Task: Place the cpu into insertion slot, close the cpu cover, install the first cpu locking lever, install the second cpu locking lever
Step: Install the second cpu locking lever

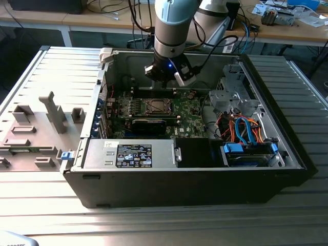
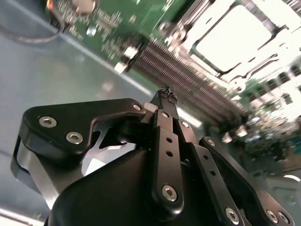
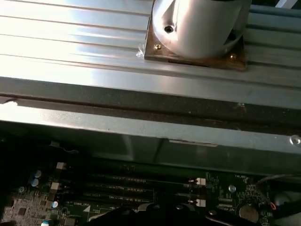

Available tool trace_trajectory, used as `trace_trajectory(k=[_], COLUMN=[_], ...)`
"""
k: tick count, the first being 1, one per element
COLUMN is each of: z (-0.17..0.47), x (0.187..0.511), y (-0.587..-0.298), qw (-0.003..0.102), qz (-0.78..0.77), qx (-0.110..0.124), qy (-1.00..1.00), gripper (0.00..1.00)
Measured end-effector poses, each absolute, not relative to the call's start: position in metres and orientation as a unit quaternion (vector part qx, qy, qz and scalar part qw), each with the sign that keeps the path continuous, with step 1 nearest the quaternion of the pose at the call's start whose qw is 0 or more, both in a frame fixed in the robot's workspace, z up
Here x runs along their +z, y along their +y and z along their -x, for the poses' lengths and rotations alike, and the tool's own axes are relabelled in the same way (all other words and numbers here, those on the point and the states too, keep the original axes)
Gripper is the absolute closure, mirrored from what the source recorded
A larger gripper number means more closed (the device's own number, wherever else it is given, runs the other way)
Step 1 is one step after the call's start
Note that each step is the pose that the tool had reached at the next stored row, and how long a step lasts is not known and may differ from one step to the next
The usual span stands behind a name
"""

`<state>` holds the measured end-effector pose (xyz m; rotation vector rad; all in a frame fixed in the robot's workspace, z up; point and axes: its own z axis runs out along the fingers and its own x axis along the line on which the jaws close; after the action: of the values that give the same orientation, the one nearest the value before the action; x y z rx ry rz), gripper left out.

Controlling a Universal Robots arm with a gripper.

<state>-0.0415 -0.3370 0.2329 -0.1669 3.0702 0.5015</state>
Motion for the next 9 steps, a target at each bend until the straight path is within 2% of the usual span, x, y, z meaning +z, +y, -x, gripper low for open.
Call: trace_trajectory(k=[4,7,9], z=[0.0415,0.0415,0.0415], x=[0.2329,0.2329,0.2329], y=[-0.3371,-0.3346,-0.3340], qw=[0.013,0.010,0.009], qz=[0.054,0.054,0.054], qx=[0.153,0.100,0.084], qy=[0.987,0.993,0.995], gripper=[0.89,0.89,0.89])
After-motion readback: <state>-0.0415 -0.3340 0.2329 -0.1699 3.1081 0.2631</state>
